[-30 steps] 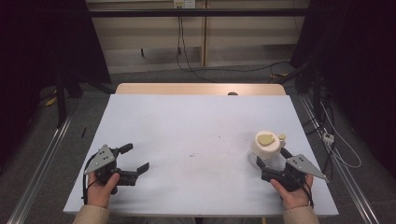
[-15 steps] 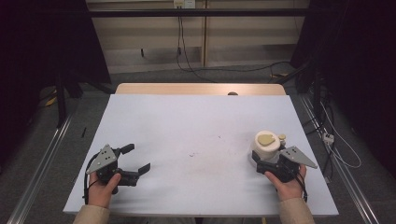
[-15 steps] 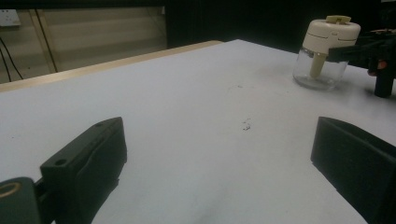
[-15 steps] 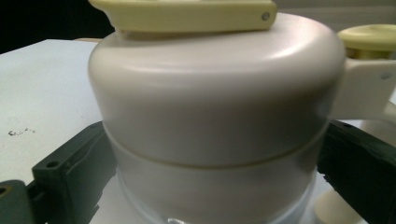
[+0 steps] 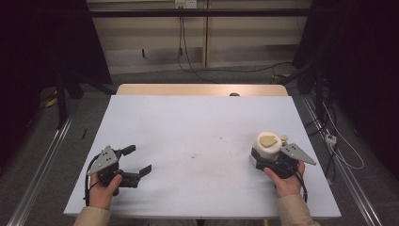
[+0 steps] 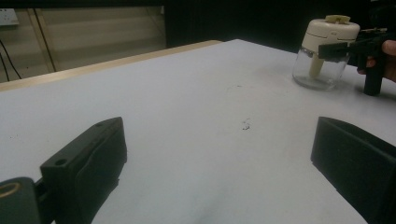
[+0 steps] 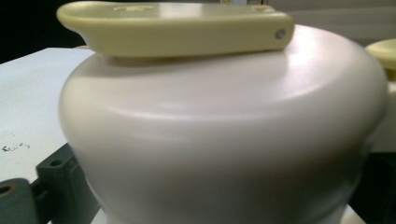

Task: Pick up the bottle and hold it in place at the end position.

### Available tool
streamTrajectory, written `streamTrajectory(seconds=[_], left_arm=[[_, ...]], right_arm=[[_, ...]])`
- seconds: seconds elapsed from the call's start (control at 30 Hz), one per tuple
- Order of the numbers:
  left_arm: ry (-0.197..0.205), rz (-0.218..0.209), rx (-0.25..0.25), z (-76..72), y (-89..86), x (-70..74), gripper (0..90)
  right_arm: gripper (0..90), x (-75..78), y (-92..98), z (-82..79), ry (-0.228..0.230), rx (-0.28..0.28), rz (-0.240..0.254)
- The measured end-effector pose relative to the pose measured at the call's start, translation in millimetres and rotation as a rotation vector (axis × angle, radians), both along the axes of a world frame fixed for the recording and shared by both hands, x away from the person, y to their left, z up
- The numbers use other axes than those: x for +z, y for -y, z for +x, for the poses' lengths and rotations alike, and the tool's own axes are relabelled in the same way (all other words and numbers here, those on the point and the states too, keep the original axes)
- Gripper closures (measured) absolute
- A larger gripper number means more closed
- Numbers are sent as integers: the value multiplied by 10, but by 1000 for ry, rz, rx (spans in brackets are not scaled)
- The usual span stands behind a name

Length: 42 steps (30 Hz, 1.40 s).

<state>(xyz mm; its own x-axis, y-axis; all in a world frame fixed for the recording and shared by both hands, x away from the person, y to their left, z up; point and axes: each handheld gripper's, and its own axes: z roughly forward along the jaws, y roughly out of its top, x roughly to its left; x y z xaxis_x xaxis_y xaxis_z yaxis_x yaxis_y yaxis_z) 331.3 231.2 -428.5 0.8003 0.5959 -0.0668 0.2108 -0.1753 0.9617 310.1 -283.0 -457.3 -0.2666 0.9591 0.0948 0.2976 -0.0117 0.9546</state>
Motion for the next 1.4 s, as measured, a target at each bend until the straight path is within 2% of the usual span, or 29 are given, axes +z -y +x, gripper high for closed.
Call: streamTrajectory(seconds=[0.5, 0.67, 0.83, 1.03, 1.17, 1.4], left_arm=[[0, -7, 0, 10, -11, -2, 33], [-3, -3, -3, 14, -8, -5, 33], [-2, -6, -7, 14, -2, -4, 33], [-1, -15, -3, 13, -5, 0, 33], [0, -15, -3, 14, -8, -1, 33], [-2, -27, -3, 12, -5, -2, 33]], right_arm=[[65, 16, -9, -1, -12, -2, 8], [67, 41, -18, -6, -22, 0, 29], [68, 93, -85, 2, -11, 35, -6], [69, 137, -209, 76, -4, 69, 18], [68, 184, -293, 121, 8, 85, 9], [69, 201, -441, 213, -2, 128, 15]])
